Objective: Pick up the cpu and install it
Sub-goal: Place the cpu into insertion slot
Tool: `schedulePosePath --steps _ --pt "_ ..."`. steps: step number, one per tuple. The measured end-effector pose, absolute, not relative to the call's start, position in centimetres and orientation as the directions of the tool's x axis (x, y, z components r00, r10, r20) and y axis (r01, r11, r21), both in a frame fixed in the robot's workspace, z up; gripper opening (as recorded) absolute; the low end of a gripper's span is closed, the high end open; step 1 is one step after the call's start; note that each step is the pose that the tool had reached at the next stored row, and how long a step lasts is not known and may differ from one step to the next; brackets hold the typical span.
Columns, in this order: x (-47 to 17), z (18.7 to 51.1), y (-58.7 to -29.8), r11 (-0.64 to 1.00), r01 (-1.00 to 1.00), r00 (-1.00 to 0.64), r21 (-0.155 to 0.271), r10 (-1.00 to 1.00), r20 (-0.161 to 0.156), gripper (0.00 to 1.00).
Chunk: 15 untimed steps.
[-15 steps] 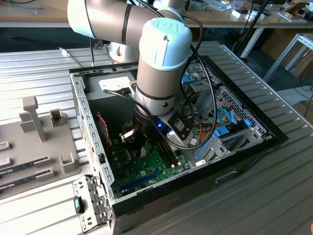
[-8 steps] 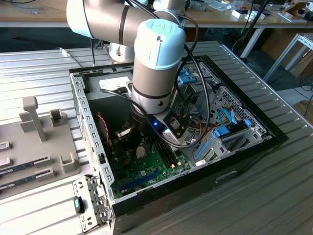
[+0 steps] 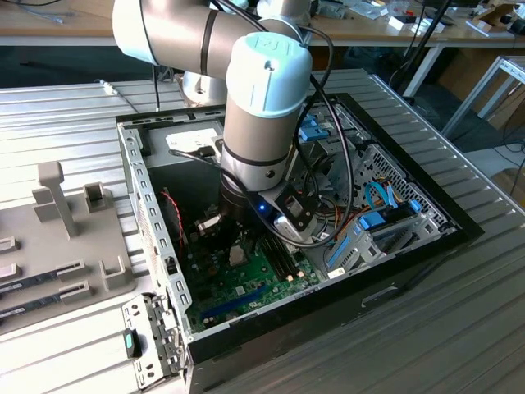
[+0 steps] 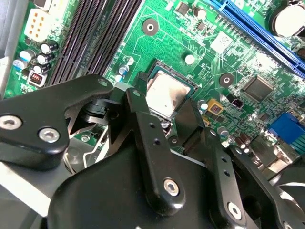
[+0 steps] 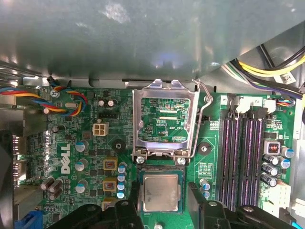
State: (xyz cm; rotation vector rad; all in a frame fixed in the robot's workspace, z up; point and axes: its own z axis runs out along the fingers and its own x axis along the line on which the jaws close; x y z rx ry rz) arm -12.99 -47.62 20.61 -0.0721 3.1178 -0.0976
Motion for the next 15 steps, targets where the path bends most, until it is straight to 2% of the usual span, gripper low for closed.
schedulePosePath --steps 7,9,10,15 --pt "-13.05 20.44 -47.62 0.997 -0.045 -0.999 -0.063 -0.047 -0.020 0.51" --pt "-13.05 20.43 -47.62 0.997 -0.045 -0.999 -0.063 -0.047 -0.020 0.49" --pt "-13.05 20.43 -47.62 0.997 -0.045 -0.999 -0.063 -0.047 -0.020 0.42" --pt "-13.06 20.41 -47.62 0.997 -0.045 -0.999 -0.063 -0.047 -0.020 0.42"
